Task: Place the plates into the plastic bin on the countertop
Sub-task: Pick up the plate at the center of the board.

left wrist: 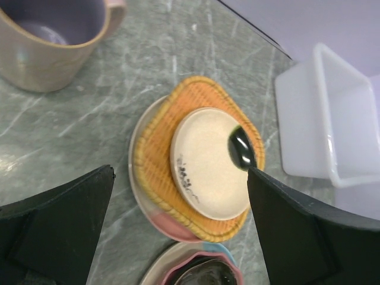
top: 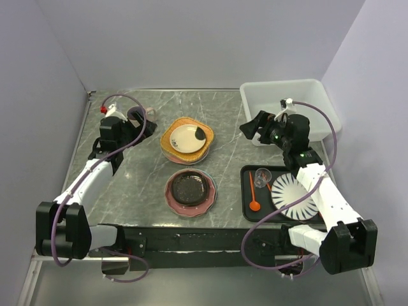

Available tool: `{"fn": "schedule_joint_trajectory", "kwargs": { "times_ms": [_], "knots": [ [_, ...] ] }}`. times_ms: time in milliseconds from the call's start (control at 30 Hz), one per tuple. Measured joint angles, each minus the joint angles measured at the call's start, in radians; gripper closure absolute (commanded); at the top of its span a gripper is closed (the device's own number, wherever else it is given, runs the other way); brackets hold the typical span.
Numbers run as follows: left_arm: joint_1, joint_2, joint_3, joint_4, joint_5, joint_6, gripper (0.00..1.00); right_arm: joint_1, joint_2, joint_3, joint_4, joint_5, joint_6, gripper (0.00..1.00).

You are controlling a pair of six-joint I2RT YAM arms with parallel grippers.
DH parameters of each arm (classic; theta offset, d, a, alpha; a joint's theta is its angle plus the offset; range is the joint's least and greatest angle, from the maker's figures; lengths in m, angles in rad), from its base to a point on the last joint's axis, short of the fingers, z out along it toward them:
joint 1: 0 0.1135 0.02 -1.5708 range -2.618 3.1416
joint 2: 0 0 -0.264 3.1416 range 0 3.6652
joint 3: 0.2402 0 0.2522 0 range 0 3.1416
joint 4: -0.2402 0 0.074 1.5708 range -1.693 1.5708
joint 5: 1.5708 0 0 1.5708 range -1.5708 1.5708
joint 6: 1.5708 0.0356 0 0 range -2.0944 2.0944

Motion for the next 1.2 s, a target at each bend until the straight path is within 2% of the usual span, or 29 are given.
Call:
{"fn": "schedule_joint_trajectory", "kwargs": {
  "times_ms": [400, 600, 800, 967, 1200],
  "knots": [
    [-0.001, 0.199, 0.193, 0.005, 0.193, 0.019, 0.01, 0.0, 0.074, 0.06, -0.039, -0.056, -0.018, 0.0],
    [-0.007, 0.272, 0.224, -0.018, 0.222, 0.024, 0.01, 0.003, 0.103, 0.068, -0.023, -0.11, -0.006, 0.0],
    [-0.04, 0.292, 0.224, -0.044, 0.222, 0.034, 0.01, 0.058, 0.211, 0.145, -0.025, -0.131, 0.005, 0.01],
    [-0.051, 0.292, 0.224, -0.052, 0.221, 0.055, 0.01, 0.145, 0.321, 0.233, -0.024, -0.137, 0.006, 0.13],
    [-0.051, 0.275, 0.224, -0.084, 0.208, 0.081, 0.01, 0.21, 0.52, 0.37, -0.038, -0.16, 0.021, 0.23]
  ]
}}
